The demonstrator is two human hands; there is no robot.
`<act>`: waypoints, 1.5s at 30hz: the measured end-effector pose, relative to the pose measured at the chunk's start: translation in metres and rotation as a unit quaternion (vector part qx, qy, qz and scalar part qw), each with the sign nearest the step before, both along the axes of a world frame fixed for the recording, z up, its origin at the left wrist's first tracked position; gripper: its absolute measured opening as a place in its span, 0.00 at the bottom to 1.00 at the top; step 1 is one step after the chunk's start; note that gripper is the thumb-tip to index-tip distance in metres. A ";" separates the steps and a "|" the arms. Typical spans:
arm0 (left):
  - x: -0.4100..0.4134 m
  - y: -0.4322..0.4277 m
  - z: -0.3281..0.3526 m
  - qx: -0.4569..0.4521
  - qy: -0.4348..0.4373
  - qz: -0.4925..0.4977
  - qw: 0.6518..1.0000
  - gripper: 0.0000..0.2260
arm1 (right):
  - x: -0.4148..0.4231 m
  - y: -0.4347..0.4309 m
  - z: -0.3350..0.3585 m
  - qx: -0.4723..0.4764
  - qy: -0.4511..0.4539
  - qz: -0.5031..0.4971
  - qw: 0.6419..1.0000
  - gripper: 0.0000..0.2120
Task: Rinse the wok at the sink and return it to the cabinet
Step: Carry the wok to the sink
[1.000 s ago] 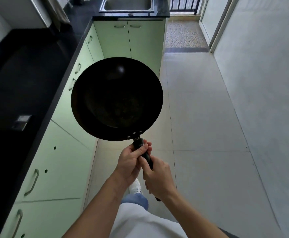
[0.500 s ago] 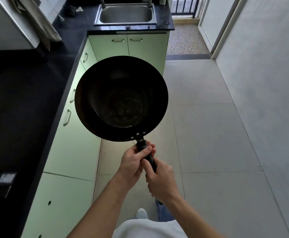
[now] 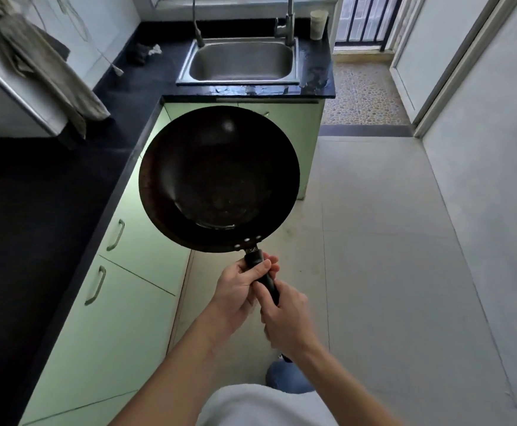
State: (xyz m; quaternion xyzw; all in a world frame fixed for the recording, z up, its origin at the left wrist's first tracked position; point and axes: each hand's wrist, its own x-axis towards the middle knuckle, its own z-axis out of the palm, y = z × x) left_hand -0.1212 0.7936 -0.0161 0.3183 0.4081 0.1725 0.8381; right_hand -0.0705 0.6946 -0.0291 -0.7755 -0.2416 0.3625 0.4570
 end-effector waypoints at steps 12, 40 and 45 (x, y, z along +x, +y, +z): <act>0.116 0.097 -0.003 -0.001 0.016 0.042 0.999 0.09 | 0.119 0.100 0.005 0.006 0.030 0.024 0.999 0.16; 0.289 0.478 -0.014 -0.031 0.002 0.017 0.999 0.09 | 0.289 0.477 0.007 -0.037 -0.003 0.008 0.999 0.16; 0.322 0.516 -0.026 -0.043 0.017 0.016 0.999 0.12 | 0.324 0.513 -0.004 -0.041 0.006 0.018 0.999 0.15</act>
